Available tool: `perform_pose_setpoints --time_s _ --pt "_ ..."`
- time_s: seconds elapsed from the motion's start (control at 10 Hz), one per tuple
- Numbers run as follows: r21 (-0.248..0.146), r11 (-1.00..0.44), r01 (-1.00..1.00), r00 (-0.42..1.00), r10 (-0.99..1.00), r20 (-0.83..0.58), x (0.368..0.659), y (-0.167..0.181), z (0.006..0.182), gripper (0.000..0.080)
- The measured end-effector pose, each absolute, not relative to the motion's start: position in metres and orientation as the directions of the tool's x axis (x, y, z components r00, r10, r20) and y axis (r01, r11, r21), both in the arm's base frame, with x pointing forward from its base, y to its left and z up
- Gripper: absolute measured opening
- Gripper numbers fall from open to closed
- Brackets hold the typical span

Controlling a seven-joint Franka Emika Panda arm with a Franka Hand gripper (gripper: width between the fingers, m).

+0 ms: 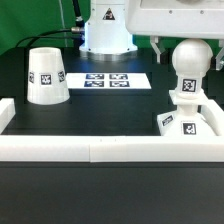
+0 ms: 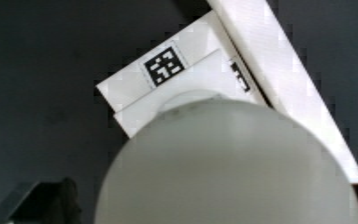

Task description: Assemble lamp

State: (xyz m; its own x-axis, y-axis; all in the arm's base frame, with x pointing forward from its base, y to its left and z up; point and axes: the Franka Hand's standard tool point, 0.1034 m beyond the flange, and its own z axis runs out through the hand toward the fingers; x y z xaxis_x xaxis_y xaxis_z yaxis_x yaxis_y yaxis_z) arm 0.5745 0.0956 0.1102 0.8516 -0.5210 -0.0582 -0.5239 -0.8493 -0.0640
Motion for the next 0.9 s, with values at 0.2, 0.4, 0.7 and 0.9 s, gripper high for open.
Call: perform_pose_setpoints --time_s 0.2,0.4,0.7,0.9 --pt "-0.070 -0.928 -0.365 0.931 -0.363 -0.043 0.5743 0.0995 0.1112 0.0698" --pt "-0.075 -0.971 -0.226 0.974 -0.224 -0.034 0.5740 0.0998 0.1105 0.0698" --pt "-0.079 -0.997 -0.020 1.000 -0.019 -0.018 0.5739 0.0996 0.1100 0.0698" --pt "-0.066 -0.986 0.151 0.988 0.152 -0.003 0.5749 0.1037 0.1113 0.0698"
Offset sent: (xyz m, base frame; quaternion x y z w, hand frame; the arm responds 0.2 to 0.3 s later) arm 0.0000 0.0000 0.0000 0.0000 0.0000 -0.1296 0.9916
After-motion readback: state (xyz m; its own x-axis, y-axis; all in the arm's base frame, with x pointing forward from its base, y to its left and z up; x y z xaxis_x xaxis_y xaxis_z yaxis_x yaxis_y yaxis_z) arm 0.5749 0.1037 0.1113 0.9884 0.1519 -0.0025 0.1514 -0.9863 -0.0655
